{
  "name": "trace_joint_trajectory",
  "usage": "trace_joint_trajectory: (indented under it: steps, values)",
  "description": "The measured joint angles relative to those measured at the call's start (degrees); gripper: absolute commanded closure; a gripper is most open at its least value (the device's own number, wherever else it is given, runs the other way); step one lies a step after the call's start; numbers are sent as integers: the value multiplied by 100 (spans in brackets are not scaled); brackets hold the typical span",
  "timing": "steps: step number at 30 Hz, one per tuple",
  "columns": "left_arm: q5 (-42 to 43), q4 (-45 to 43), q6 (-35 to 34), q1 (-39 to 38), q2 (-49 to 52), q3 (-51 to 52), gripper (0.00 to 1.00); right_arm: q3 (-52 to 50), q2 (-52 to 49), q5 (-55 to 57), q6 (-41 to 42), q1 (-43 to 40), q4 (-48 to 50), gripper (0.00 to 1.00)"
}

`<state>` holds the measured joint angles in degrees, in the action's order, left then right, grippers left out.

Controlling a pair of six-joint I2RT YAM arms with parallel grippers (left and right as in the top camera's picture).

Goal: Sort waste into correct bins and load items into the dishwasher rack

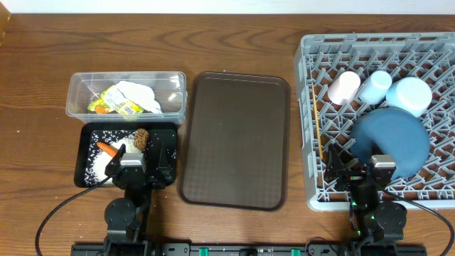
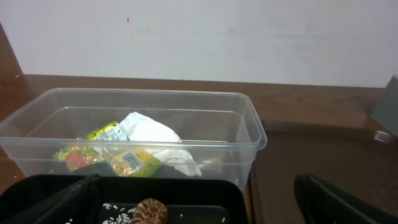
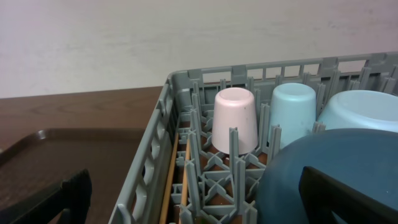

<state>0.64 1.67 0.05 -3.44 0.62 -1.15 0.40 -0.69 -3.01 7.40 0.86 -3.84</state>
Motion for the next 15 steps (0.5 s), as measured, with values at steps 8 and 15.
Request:
trace_joint_trajectory:
  steps: [8, 15]
  values:
    - [0, 0, 0, 0, 0, 0, 2, 0, 0, 0, 0, 0, 0, 1]
    - [0, 0, 0, 0, 0, -2, 2, 0, 0, 0, 0, 0, 0, 1]
